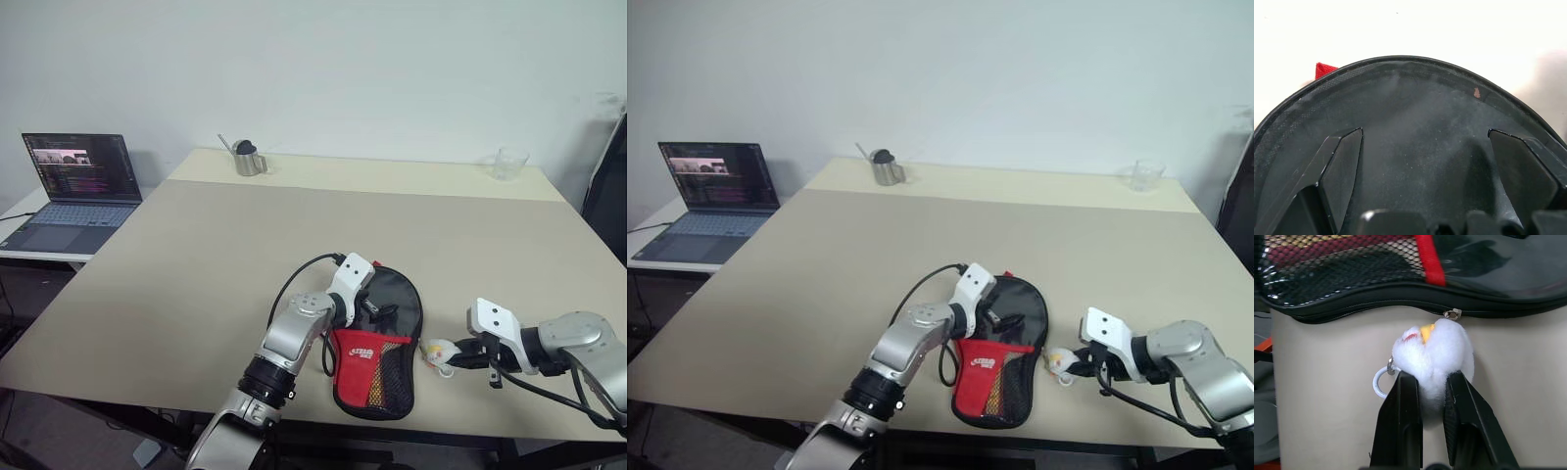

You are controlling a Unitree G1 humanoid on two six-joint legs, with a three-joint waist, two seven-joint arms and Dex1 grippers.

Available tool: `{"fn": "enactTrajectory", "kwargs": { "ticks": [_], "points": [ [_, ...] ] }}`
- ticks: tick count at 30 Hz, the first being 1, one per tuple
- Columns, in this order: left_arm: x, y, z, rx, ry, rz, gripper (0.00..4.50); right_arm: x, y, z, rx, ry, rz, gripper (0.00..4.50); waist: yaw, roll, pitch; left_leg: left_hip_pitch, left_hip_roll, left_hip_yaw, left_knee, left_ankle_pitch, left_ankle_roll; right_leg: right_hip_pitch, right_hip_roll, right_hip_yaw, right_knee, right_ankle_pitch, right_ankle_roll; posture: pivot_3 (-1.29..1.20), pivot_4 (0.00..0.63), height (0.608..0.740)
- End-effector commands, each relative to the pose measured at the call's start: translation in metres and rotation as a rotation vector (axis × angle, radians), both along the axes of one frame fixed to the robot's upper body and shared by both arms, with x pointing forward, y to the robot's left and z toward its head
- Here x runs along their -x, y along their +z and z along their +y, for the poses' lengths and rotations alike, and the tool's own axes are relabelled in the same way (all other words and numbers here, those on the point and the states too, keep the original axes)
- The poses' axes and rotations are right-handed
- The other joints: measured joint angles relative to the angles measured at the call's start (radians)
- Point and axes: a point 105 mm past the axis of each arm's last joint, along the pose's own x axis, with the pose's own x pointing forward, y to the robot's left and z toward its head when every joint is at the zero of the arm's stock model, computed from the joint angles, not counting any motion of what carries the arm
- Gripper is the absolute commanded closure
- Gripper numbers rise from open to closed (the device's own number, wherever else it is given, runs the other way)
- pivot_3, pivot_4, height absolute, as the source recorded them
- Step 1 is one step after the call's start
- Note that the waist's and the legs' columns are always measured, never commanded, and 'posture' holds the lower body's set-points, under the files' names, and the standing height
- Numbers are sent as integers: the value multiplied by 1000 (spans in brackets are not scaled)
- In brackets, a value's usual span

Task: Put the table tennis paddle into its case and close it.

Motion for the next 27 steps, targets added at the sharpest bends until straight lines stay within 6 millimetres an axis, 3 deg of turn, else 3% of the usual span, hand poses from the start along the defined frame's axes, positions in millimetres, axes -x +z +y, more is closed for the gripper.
{"fn": "enactTrajectory", "kwargs": {
  "ticks": [1, 15, 27],
  "points": [
    [12, -35, 4, -51, 1, 143, 0, 21, -10, 12, -47, 82, 97, 4309, 0, 0, -1, 0, 0, 0, 0, 0, 0, 0, 0, 0, 0, 0, 0, 0, 150, 740],
    [15, -36, 5, -56, -2, 154, 0, 47, -7, 28, -113, 170, 183, 4313, 1, 1, -2, 0, 0, -1, 0, -1, -2, 0, 1, -1, 0, -1, -1, 0, 150, 740],
    [17, -37, 5, -59, -8, 161, 0, 67, 14, 40, -120, 241, 251, 4313, 1, 1, -2, 0, 0, -1, 1, -1, -2, 0, 1, -1, 0, -1, -1, 0, 150, 740]
  ]
}}
